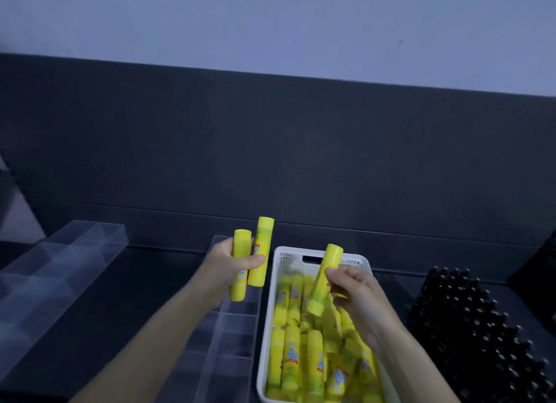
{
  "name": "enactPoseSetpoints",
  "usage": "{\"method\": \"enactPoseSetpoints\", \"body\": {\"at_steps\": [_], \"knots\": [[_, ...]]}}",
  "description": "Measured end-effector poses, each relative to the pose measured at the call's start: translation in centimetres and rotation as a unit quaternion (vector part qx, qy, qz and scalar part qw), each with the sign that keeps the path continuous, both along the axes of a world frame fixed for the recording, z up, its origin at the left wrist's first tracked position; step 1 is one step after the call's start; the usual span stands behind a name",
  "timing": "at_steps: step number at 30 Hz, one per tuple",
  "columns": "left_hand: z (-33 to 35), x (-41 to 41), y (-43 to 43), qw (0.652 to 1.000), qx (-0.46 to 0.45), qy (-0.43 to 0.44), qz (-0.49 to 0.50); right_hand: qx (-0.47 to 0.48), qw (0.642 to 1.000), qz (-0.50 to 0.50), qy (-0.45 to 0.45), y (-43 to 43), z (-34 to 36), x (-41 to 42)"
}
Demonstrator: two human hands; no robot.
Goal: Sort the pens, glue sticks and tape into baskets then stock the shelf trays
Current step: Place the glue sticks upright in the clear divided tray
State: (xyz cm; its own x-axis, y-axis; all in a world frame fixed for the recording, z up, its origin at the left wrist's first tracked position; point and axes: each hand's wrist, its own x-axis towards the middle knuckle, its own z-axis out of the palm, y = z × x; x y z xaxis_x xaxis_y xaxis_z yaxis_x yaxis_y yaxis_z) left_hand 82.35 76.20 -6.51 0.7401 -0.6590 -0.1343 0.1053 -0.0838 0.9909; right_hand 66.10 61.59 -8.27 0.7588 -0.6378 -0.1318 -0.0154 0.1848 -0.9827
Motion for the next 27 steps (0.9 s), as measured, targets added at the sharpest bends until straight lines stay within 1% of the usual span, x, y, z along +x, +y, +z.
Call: {"method": "enactPoseSetpoints", "body": {"at_steps": [3,7,11,15,18,21,27], "knots": [[-0.1,3.3,2.9,1.0,0.005,-0.002,0.026,-0.053,0.999,-0.008,0.011,1.2,1.0,4.1],[-0.3,7.7,6.2,0.998,-0.001,-0.018,0.058,-0.163,0.985,-0.017,0.052,2.7,1.3,11.9],[-1.4,11.2,8.7,0.998,0.018,-0.028,0.05,-0.293,0.947,-0.028,0.132,3.7,0.0,19.3],[-2.9,13.7,9.9,0.997,0.05,-0.046,0.036,-0.368,0.903,-0.016,0.222,4.1,-2.0,24.1],[-3.7,14.7,9.8,0.998,0.053,-0.037,0.018,-0.409,0.866,0.023,0.287,4.4,-3.7,25.6],[-4.2,15.0,9.3,0.999,0.049,-0.02,0.009,-0.432,0.843,0.038,0.316,4.7,-4.4,25.7],[-4.4,15.0,8.1,0.999,0.044,-0.013,-0.001,-0.444,0.837,0.046,0.317,4.6,-4.5,25.7]]}}
